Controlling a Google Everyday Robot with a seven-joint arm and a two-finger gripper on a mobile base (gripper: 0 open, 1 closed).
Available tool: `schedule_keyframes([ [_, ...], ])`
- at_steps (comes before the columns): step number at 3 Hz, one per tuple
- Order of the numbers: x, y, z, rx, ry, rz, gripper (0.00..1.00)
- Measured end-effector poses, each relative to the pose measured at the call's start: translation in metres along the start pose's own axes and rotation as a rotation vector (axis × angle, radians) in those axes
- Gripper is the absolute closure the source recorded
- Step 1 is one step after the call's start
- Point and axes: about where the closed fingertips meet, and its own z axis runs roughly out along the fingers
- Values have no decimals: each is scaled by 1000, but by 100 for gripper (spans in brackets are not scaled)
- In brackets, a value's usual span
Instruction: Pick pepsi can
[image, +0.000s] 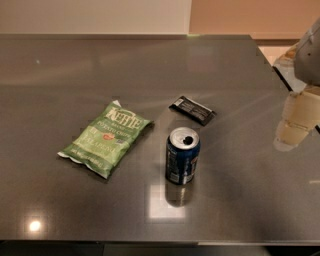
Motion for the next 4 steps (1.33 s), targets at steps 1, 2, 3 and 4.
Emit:
schedule_keyframes([
  [1, 0, 0, 0, 0, 0, 0, 0],
  [2, -9, 6, 3, -14, -64, -33, 0],
  [3, -25, 18, 14, -53, -171, -79, 0],
  [4, -47, 29, 27, -90, -266, -119, 0],
])
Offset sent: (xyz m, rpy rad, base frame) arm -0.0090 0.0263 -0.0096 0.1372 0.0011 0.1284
